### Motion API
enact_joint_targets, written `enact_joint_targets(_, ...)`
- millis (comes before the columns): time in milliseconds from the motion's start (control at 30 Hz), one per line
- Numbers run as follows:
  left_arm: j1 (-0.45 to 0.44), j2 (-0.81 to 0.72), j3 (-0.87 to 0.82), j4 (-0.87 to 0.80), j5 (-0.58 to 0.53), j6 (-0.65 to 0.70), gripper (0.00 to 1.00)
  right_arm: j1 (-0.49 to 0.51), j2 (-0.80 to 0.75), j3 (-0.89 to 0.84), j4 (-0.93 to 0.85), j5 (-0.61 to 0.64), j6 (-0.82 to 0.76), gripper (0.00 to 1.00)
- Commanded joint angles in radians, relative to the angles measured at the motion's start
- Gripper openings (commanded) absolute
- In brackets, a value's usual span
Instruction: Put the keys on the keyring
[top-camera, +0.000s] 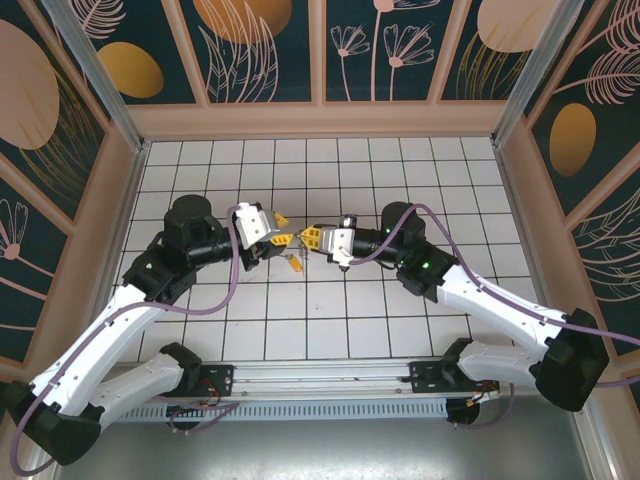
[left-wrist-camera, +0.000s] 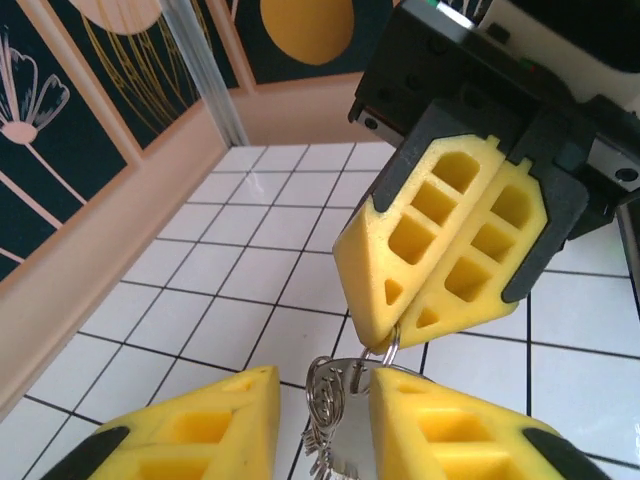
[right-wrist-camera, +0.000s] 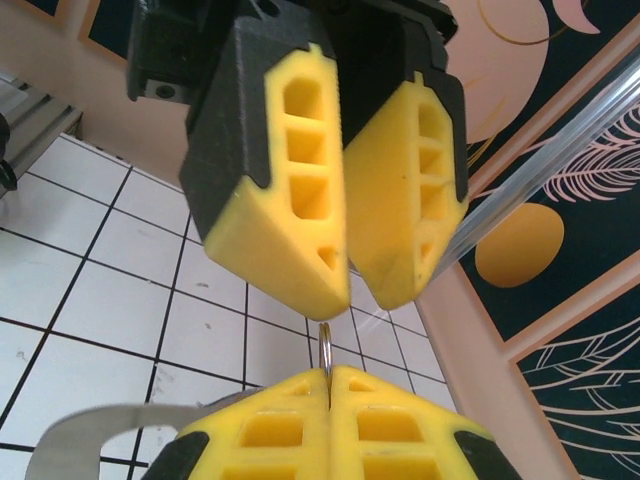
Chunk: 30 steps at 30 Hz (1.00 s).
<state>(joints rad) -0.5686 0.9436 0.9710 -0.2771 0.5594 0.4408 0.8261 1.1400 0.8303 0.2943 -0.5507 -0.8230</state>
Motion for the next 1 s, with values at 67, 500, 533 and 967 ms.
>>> enact_joint_targets(67,-0.002,0.034,0.086,-0.118,0.020,0.107,0.24,0.008,0.009,0.078,-0.036,-0.029,-0.016,0.00)
enact_joint_targets(500,-0.002,0.016,0.093,-0.146,0.028,0.118,0.28,0.011,0.035,0.163,-0.160,0.009,0.003,0.00)
enact_joint_targets(533,-0.002,0.020,0.094,-0.146,0.033,0.115,0.28,0.011,0.038,0.170,-0.170,0.016,0.004,0.00)
enact_joint_targets(967,-0.002,0.037,0.095,-0.145,-0.037,0.110,0.32,-0.003,0.061,0.186,-0.216,0.089,0.023,0.00)
